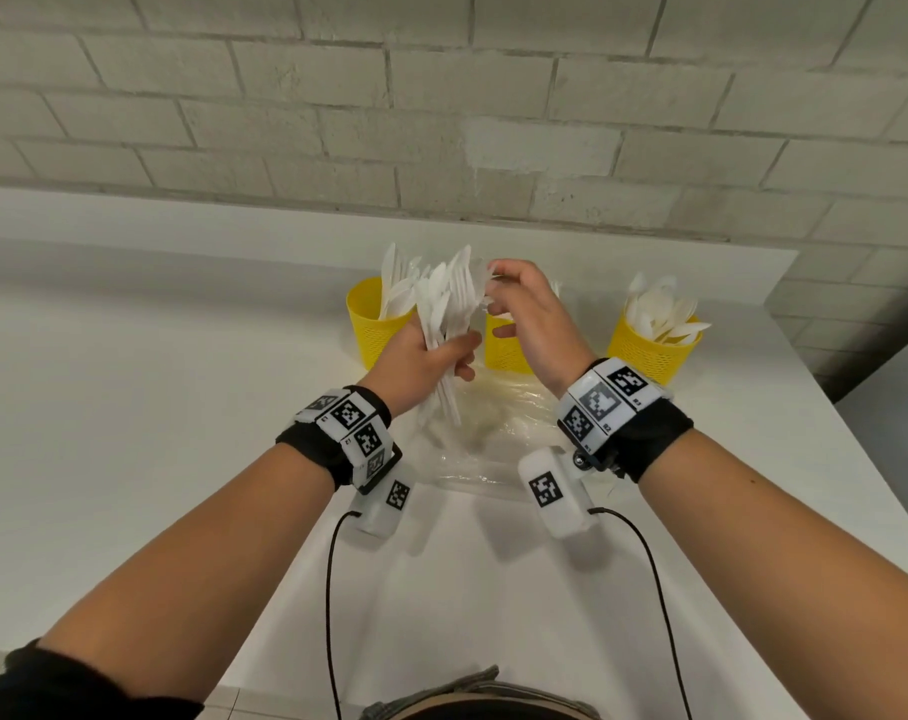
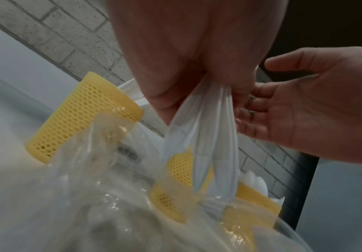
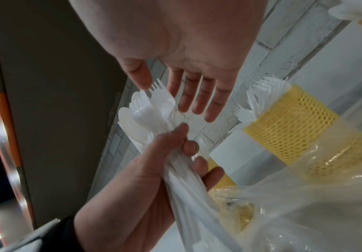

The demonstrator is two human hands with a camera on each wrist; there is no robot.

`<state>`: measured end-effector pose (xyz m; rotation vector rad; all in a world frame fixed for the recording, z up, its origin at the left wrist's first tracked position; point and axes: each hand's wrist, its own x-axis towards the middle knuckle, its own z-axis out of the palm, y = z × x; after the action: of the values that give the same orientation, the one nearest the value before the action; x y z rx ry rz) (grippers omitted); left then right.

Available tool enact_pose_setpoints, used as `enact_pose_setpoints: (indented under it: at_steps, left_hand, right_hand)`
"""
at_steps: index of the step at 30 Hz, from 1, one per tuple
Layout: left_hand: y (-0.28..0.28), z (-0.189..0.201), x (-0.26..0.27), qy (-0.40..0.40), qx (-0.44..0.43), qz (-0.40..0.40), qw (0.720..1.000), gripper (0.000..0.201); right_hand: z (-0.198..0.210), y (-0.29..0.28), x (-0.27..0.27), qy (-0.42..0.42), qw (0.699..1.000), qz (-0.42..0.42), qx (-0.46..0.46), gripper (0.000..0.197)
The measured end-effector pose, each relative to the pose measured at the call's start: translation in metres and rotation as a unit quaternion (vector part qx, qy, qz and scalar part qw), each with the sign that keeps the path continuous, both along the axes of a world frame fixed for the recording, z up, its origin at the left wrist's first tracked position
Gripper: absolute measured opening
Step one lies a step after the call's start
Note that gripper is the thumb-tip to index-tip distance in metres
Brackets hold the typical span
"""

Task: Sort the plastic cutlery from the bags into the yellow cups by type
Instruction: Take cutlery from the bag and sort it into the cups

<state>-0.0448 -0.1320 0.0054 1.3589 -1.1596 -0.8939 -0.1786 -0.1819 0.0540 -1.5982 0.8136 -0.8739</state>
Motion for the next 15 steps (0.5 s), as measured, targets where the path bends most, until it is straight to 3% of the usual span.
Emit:
enact_pose_setpoints:
  at_steps: [6, 15]
  left_hand:
    - [0.006, 0.013, -0.01, 0.022, -0.02, 0.003, 1.0, 0.021]
    - [0.01, 0.014, -0.016, 0.091, -0.025, -0.027, 0.995, 0.026]
  right_hand:
    - [-0.006, 0.009, 0.008, -0.041, 0.999, -0.033, -0.011, 0.057]
    - [-0.006, 0.004, 0.004, -0.095, 0.992, -0.058, 0.056, 0.042]
